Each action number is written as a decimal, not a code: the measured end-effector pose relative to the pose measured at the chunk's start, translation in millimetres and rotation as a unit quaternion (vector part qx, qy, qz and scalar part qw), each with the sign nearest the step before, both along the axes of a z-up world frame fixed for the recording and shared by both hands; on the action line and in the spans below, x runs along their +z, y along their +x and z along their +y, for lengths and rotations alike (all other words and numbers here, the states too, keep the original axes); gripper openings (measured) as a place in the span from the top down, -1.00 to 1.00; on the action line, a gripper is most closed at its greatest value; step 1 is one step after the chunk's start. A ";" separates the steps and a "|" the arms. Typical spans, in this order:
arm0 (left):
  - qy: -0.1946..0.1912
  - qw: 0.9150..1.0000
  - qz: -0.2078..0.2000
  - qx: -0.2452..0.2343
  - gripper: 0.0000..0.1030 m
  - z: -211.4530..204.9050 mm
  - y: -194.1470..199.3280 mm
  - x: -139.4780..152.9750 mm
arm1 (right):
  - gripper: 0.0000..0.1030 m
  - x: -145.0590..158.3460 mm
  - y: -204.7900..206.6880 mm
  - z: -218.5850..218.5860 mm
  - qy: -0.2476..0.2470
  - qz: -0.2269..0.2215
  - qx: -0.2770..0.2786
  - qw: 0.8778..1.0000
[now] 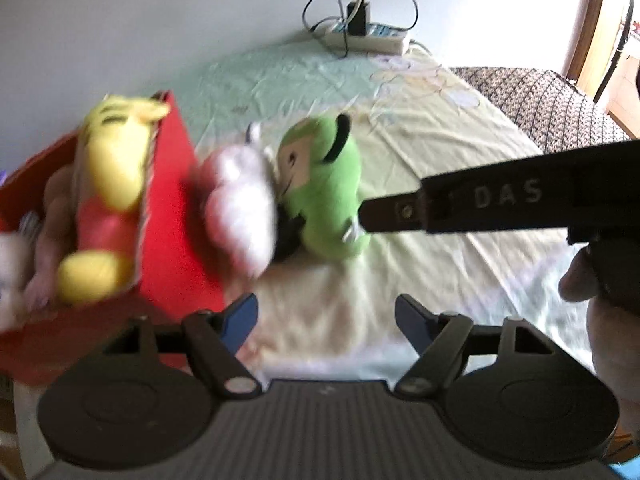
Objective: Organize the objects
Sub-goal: 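Move the right gripper to the green plush on the bed, then close the right gripper on the green plush's body, then lift the green plush with the right gripper toward the red box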
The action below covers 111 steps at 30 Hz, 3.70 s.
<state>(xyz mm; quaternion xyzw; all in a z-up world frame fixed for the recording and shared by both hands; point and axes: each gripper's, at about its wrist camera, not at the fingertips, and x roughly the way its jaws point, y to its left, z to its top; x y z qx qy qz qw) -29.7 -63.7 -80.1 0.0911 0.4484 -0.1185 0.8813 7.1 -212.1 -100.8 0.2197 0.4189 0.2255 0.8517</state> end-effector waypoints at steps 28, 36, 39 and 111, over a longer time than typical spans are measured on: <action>0.017 1.000 0.003 -0.011 -0.35 -26.7 71.9 -39.3 | 0.19 -42.1 70.0 1.8 0.057 0.081 0.037 0.994; -0.006 1.000 0.007 -0.030 -0.34 -31.8 55.5 -31.1 | 0.30 -32.3 54.4 -16.5 0.063 0.082 0.031 0.994; -0.022 0.999 0.010 -0.046 -0.34 -35.0 45.8 -25.7 | 0.31 -28.6 44.3 -26.1 0.065 0.087 0.030 0.994; -0.128 0.990 0.053 -0.001 -0.27 32.0 -55.0 -0.6 | -0.09 -7.8 -46.9 21.4 0.050 0.099 0.150 0.982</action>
